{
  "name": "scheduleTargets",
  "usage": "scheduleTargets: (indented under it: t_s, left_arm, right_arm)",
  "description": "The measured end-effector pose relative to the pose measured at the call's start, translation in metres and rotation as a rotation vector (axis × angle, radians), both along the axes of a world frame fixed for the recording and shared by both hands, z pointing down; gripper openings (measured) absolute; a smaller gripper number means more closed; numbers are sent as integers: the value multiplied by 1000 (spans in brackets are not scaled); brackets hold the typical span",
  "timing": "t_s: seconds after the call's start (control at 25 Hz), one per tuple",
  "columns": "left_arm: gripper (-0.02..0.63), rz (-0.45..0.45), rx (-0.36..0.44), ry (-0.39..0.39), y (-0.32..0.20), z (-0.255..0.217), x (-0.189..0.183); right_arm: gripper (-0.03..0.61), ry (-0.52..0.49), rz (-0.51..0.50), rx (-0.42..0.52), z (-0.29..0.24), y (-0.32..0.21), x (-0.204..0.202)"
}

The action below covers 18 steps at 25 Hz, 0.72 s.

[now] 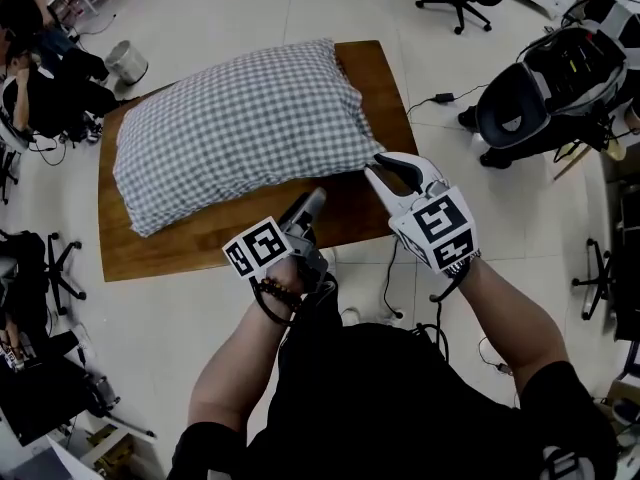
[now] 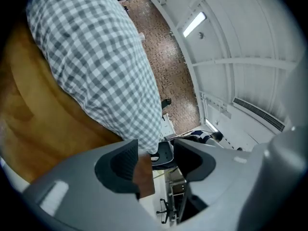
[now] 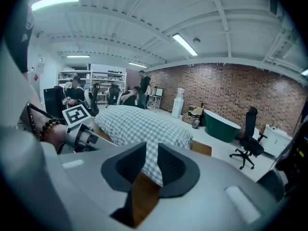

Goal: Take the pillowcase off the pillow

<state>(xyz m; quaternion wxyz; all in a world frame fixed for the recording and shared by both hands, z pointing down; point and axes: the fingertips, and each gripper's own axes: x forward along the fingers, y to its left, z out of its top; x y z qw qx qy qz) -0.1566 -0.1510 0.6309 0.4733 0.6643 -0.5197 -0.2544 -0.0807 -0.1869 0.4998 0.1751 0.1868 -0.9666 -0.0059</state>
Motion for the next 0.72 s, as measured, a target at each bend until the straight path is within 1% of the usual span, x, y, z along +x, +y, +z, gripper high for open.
scheduleTargets:
  t_s: [0.2, 0.4, 0.6, 0.72]
  left_arm:
    - [239, -12, -75, 67, -32, 34, -25]
    - [242, -16, -116, 101, -56, 52, -43]
    - [242, -6, -152, 120, -67, 70, -41]
    - [239, 6, -167, 132, -64, 81, -41]
  right_arm:
    - [75, 61, 35, -40, 25, -55, -17]
    - [75, 117, 84, -81, 57, -107, -23]
    - [75, 173, 99, -102, 93, -149, -17]
    - [75, 224, 91, -103, 122, -165, -19]
